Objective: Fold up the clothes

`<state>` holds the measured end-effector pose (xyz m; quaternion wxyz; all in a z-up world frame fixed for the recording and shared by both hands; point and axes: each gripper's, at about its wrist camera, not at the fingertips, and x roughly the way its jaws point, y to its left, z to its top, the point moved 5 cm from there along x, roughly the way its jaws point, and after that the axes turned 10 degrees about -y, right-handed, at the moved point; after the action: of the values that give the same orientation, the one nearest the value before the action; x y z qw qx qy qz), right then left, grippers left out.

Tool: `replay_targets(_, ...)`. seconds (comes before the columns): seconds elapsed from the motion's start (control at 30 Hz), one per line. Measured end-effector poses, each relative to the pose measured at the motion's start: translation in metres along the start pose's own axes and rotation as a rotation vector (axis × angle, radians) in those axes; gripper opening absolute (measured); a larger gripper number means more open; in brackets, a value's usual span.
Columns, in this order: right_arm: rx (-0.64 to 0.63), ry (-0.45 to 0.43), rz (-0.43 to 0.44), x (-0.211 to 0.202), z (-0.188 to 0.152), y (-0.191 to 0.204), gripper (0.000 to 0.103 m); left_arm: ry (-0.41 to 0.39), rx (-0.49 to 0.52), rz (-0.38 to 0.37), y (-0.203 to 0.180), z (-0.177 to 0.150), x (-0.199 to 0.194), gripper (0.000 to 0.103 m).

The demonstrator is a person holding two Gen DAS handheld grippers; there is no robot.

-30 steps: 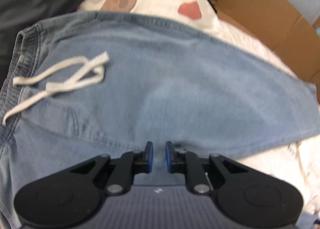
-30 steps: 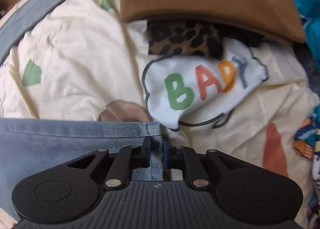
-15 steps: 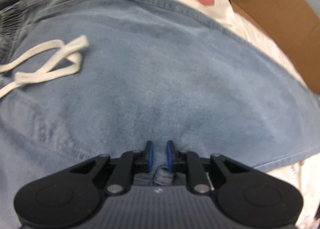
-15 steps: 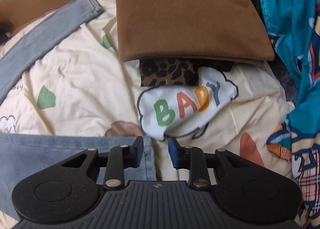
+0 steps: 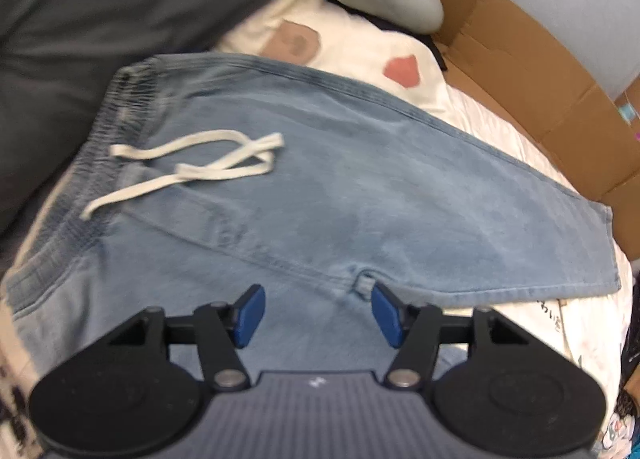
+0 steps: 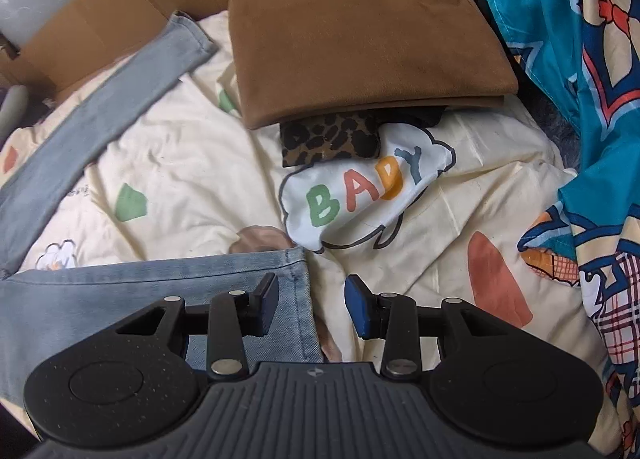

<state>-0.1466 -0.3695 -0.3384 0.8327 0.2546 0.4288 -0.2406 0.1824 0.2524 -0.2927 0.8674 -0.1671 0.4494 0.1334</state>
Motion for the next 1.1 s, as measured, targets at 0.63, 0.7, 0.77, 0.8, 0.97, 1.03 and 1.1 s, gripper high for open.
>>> replay_targets(0.63,0.06,0.154,0.137,-0.021,-0.056,-0.044,0.044,-0.013,-0.121,0.098,0.077,-0.063,-0.083,0.063)
replay_targets(0.7,0.097,0.187,0.143,-0.018,-0.072,-0.051,0.044,-0.002,-0.128,0.11,0.081,-0.073,-0.085,0.063)
replay_targets(0.77,0.149,0.214,0.158,-0.013,-0.085,-0.056,0.044,0.009,-0.135,0.119,0.085,-0.083,-0.087,0.063)
replay_targets(0.8,0.176,0.227,0.165,-0.011,-0.092,-0.058,0.044,0.012,-0.14,0.119,0.086,-0.088,-0.087,0.063)
replay_targets(0.97,0.249,0.279,0.189,0.001,-0.114,-0.059,0.044,0.036,-0.15,0.124,0.087,-0.11,-0.086,0.064)
replay_targets(1.03,0.266,0.295,0.181,0.008,-0.121,-0.06,0.044,0.049,-0.159,0.132,0.088,-0.12,-0.084,0.064)
replay_targets(1.1,0.291,0.311,0.172,0.014,-0.128,-0.061,0.044,0.066,-0.175,0.14,0.09,-0.13,-0.082,0.064)
